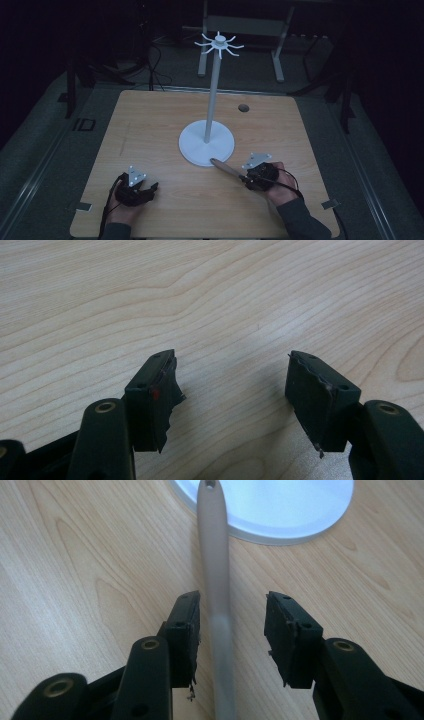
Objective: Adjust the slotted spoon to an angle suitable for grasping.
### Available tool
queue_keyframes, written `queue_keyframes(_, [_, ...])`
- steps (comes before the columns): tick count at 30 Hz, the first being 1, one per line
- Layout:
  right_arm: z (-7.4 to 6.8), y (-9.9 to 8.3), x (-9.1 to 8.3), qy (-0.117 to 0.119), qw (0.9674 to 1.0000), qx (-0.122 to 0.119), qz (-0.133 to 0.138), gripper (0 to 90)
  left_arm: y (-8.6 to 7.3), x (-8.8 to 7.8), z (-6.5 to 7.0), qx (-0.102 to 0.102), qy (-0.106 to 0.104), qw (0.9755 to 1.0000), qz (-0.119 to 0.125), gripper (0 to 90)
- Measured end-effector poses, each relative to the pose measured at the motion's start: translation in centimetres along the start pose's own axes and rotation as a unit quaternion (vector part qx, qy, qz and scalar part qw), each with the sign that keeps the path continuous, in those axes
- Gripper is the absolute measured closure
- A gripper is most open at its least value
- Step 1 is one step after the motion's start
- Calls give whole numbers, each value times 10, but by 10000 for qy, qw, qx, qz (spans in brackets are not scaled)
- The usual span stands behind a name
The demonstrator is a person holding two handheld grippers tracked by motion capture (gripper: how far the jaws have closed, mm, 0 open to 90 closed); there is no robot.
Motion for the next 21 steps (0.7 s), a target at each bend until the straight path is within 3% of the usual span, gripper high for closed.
queue_keyframes(7, [6, 3, 7, 182, 9997, -75, -166, 562, 0, 0, 0, -14, -22, 10000, 0, 378])
queue_keyframes(11, [10, 2, 15, 336, 9986, -103, -395, 534, 0, 0, 0, -15, -21, 10000, -9, 378])
queue_keyframes(16, [13, 1, 24, 559, 9958, -257, -684, 565, 0, 0, 0, -10, -21, 10000, -5, 378])
queue_keyframes(21, [15, -1, 34, 683, 9927, -236, -969, 552, 0, -1, -2, -57, -14, 10000, 25, 378])
Point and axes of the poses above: each handheld gripper's, and its own axes: x roughly forward along the jaws, y roughly out of its top, z roughly to its right, the point moved 6 cm from there along x, roughly forward along the jaws, and after that the axes turned 8 degrees about -y, right-handed, at the moved point
